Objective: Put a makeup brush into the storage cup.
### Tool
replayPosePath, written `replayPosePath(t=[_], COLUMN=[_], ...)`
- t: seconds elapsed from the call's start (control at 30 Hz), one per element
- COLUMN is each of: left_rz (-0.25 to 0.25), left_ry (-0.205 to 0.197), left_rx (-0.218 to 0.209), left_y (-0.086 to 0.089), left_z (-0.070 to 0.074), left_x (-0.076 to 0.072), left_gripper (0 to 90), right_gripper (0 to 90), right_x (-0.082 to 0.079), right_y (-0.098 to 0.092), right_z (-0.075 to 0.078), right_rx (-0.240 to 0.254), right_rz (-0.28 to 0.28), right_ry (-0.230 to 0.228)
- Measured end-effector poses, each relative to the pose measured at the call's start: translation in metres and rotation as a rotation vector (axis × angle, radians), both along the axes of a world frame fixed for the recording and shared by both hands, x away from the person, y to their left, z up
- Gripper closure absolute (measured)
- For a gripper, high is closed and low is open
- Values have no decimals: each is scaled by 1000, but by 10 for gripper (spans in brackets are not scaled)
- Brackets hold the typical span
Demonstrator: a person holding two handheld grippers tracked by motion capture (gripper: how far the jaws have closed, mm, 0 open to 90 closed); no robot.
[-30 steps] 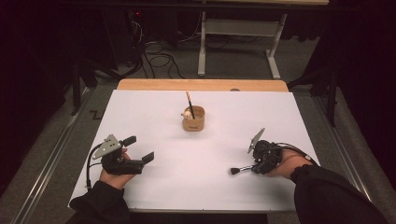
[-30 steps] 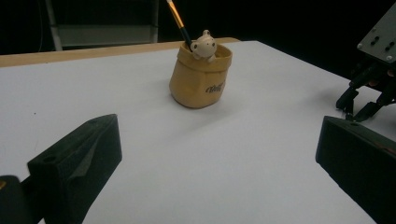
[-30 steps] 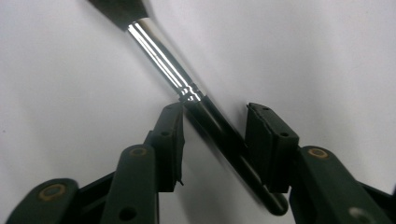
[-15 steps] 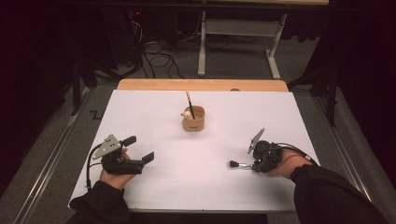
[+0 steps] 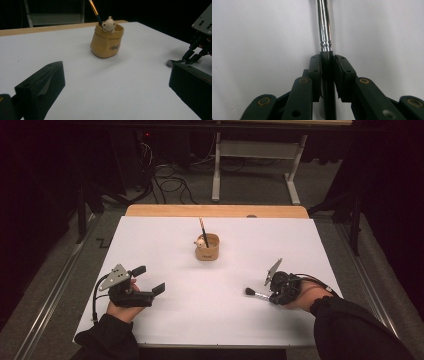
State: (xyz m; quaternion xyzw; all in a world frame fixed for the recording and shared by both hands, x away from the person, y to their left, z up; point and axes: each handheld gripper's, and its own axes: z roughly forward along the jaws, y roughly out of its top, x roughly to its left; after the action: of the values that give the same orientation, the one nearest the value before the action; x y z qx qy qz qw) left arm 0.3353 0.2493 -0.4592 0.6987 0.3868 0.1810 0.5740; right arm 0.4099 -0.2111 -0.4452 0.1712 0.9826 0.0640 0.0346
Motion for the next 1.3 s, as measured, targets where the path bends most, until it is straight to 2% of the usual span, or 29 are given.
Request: replayPosePath(t=[0.37,0.57,0.67,0.93,1.3], left_rz=[1,2,3,2,2], left_ry=[-1,-1,-2,-3,-5], left_rx=[0,-1,-3,1,-3], left_y=[0,0,0,0,0], left_z=[0,0,0,1,1], left_x=[0,0,-1,-1,-1], left_gripper=[12,12,12,12,12], right_gripper=[811,812,812,811,811], right_x=[1,0,-1,-1,-3], right_y=[0,0,-3,-6,-3], right_z=[0,2,8,24,25], right_rx=[4,0,8,-2,-8], right_rz=[-6,-30,-58,-67,-70], right_ry=[6,6,-11,-56,-50])
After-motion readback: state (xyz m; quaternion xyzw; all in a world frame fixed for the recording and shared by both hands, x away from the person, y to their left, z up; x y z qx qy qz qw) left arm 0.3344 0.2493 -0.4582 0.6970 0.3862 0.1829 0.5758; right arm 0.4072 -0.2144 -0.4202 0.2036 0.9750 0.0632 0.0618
